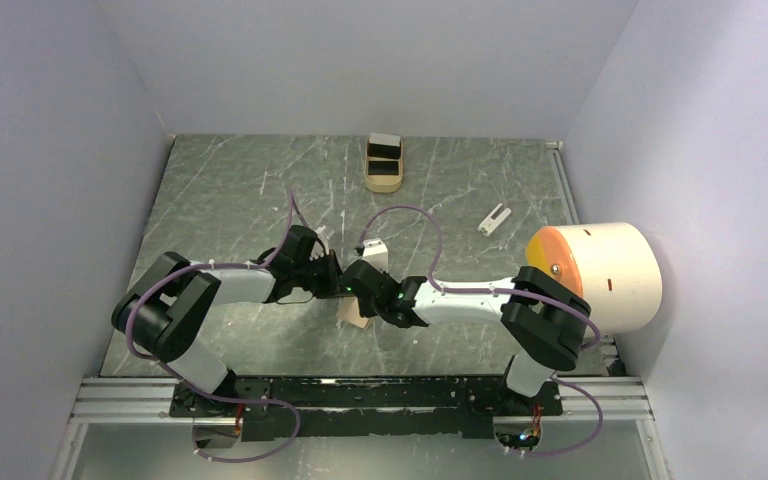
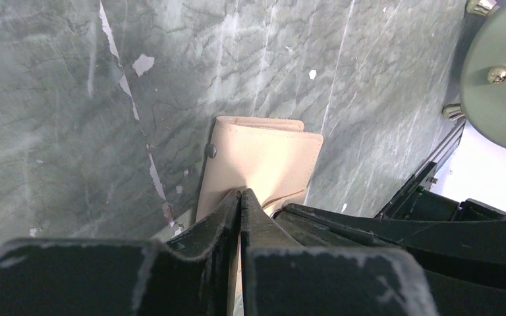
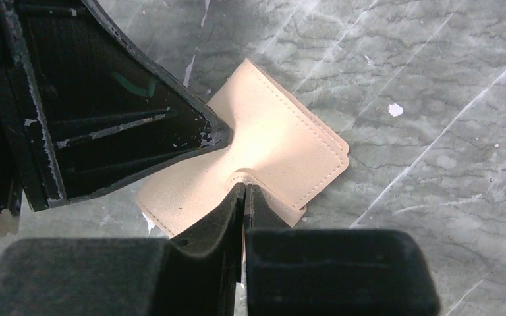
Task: Put the credit cards into the card holder
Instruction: Close the card holder at the center of the board.
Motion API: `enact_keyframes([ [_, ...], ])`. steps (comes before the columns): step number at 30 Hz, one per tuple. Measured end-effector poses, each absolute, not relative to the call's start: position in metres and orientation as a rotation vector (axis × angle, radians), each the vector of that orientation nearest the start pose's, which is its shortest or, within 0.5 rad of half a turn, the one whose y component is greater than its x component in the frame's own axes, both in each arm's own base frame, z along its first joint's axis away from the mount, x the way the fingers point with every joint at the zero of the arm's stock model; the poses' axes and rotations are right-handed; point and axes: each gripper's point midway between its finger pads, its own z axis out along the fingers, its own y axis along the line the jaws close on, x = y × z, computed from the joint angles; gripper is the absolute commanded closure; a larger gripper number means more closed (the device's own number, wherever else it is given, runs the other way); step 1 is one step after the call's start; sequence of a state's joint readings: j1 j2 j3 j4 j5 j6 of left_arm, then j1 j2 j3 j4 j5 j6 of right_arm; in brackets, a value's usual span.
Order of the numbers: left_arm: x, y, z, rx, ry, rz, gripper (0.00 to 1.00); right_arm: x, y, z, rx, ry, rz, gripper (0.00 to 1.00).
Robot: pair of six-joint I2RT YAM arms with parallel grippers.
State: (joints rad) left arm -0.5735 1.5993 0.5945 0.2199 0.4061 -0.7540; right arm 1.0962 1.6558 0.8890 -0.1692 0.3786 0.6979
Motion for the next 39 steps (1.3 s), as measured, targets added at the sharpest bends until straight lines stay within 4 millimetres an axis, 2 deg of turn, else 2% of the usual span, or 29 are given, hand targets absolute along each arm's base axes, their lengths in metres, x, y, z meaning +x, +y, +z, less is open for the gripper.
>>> enact_keyframes([
  [10,0.239,-0.269,0.023,-0.038,2.574,-1.08,0.91,0.209,0.32,0.029,-0.329,2.407,0.335,0.97],
  [27,0.241,-0.27,0.022,-0.062,2.584,-1.083,0.91,0.208,0.314,0.024,-0.135,2.377,0.613,0.98],
  [39,0.242,-0.272,0.022,-0.078,2.588,-1.092,0.91,0.207,0.308,0.023,-0.077,2.397,0.706,0.98],
])
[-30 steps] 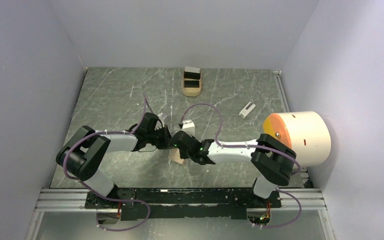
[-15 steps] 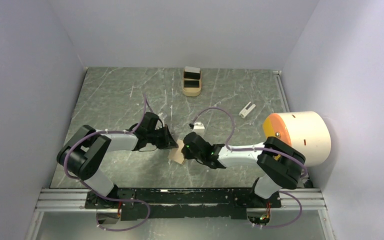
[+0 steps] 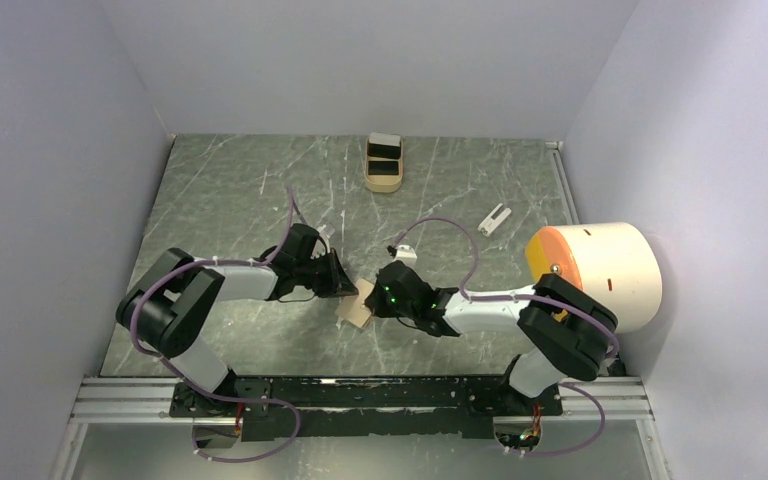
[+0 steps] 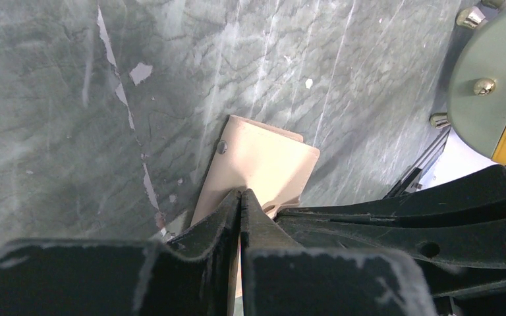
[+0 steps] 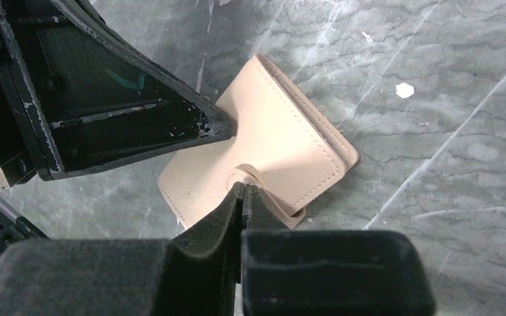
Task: Put the credit cards into the card holder
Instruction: Close the card holder at the center of the board.
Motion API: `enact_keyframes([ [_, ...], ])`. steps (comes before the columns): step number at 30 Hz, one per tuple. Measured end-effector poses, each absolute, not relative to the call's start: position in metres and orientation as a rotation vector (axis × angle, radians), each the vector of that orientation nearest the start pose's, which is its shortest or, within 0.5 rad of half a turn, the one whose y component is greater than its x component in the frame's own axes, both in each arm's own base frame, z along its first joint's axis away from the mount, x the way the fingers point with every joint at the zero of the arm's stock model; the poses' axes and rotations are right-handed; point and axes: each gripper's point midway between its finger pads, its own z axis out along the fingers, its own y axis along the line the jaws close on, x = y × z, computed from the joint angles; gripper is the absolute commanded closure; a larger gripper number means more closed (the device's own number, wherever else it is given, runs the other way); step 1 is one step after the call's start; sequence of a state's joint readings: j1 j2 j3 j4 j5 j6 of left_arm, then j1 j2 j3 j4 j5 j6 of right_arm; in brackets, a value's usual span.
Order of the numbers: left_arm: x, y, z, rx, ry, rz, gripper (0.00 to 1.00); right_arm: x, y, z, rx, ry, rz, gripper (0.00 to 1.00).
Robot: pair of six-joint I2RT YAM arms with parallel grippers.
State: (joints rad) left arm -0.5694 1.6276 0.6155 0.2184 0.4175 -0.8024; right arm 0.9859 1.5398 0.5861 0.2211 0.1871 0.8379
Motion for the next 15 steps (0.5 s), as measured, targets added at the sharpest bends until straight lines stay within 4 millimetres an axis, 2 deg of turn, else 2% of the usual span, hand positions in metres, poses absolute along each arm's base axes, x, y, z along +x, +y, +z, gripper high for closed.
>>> enact_keyframes([
  [5,0.243,-0.273,0.023,-0.08,2.586,-1.101,0.91,0.207,0.308,0.029,-0.12,2.405,0.695,0.91],
  [10,0.242,-0.274,0.023,-0.078,2.584,-1.103,0.9,0.206,0.3,0.039,-0.217,2.46,0.575,0.83],
  [15,0.243,-0.274,0.023,-0.077,2.582,-1.104,0.9,0.217,0.309,0.082,-0.276,2.399,0.583,0.79],
])
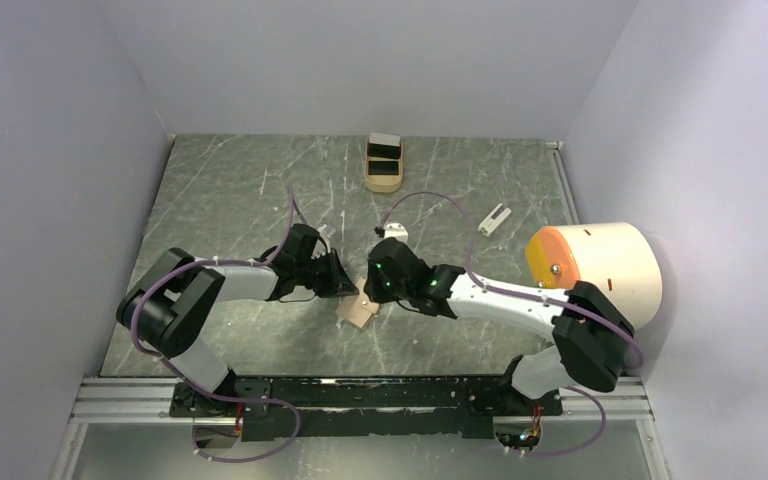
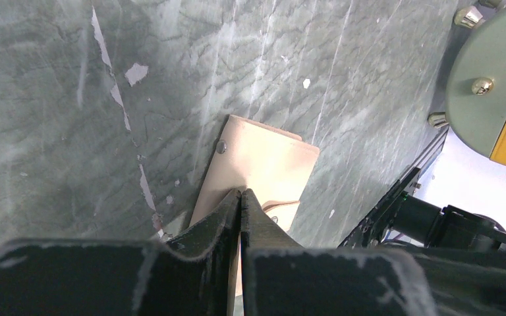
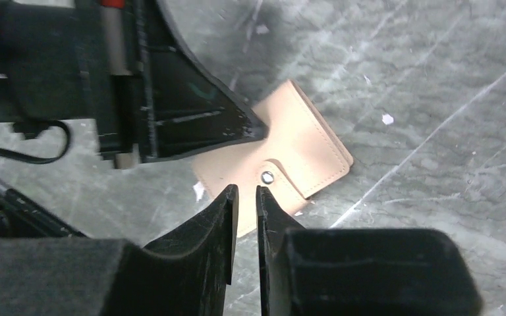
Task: Put the credit cards into the card holder
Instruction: Close the card holder at the center of the board.
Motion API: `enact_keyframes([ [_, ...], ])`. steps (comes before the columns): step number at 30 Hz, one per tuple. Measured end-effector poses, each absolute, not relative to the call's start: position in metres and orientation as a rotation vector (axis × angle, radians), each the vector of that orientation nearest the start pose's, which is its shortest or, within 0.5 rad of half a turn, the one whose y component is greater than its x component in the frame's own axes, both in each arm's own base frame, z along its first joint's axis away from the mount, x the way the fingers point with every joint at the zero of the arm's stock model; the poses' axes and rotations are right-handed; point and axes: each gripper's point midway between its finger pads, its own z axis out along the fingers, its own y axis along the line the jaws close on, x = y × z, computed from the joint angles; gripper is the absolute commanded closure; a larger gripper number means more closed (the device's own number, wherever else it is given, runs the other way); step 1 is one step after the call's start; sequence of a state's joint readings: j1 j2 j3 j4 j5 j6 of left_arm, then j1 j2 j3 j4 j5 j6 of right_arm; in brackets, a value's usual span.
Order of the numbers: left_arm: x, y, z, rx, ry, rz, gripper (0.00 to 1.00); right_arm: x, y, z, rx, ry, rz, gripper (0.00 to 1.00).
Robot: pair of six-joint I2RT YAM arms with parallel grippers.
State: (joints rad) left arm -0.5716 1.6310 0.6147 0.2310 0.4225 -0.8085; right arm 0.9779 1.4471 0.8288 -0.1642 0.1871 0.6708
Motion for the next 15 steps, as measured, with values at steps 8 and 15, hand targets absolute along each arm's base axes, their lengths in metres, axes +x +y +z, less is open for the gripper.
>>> enact_keyframes([
  [8,0.242,-0.274,0.023,-0.078,2.58,-1.107,0.87,0.213,0.31,0.084,-0.35,2.412,0.573,0.78],
  [15,0.24,-0.275,0.031,-0.08,2.573,-1.123,0.85,0.206,0.308,0.045,-0.406,2.508,0.494,0.79],
])
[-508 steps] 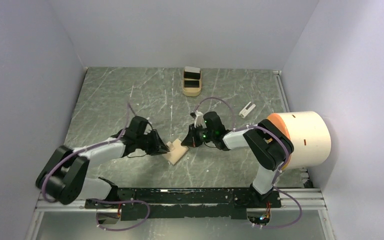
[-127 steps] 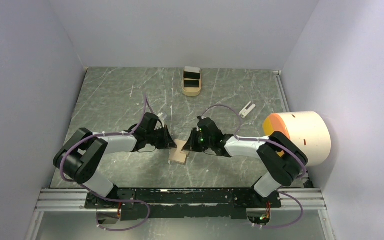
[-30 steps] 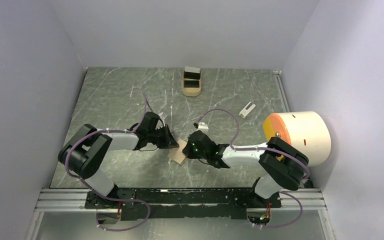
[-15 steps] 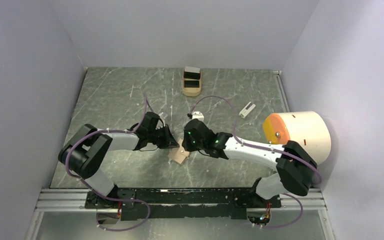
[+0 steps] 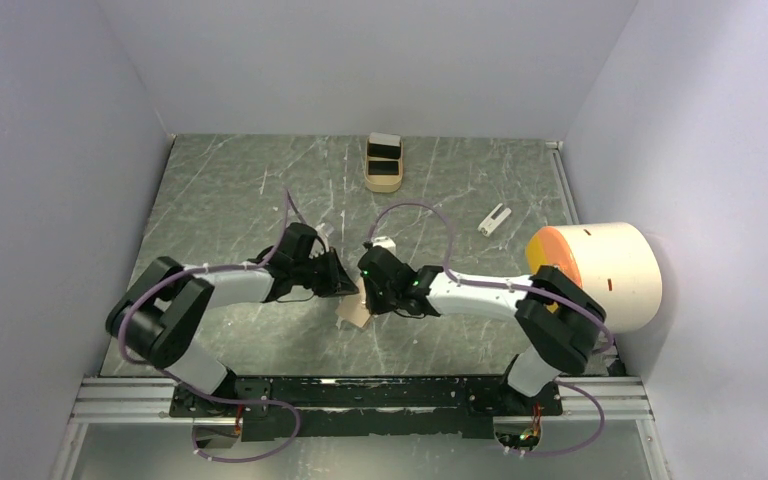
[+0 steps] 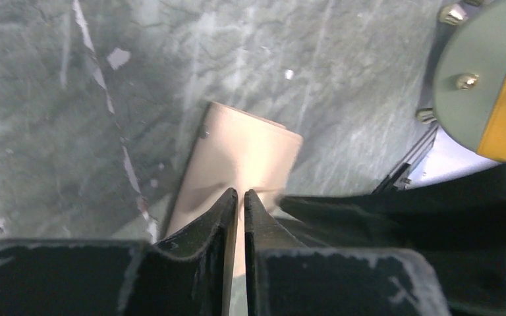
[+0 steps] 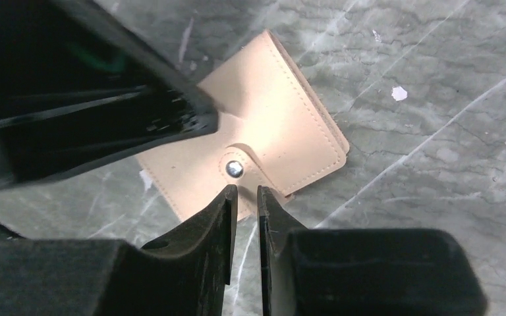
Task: Put the credit cards into the card holder
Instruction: Close the card holder at the center of the board, then reset both arms
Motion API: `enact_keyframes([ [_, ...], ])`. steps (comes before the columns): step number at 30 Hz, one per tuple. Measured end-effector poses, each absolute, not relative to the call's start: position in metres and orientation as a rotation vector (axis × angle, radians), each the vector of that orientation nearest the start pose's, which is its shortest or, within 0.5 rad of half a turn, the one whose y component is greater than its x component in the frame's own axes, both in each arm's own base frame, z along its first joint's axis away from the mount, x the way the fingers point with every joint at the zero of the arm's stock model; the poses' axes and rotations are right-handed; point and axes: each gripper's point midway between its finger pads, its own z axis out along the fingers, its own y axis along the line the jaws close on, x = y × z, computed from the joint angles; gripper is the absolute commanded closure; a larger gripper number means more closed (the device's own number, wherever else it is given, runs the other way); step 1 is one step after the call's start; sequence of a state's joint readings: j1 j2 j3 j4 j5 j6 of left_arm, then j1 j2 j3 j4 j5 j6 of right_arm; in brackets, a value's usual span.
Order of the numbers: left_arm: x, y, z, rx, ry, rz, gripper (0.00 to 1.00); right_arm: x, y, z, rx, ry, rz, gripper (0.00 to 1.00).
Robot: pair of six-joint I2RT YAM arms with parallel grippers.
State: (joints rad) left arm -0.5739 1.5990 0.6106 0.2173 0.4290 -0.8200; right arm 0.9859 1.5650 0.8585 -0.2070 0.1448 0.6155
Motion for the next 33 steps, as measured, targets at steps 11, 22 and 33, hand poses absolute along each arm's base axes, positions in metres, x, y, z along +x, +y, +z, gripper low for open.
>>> enact_keyframes([
  [11,0.245,-0.262,0.078,-0.114,2.452,-1.071,0.84,0.22,0.321,0.029,-0.393,2.5,0.463,0.79],
  [22,0.262,-0.216,0.219,-0.103,2.144,-0.846,0.02,0.223,0.291,0.145,-0.299,2.268,0.539,0.23],
  [33,0.222,-0.168,0.344,-0.02,1.911,-0.782,0.02,0.217,0.2,0.267,0.016,1.949,0.551,0.01],
])
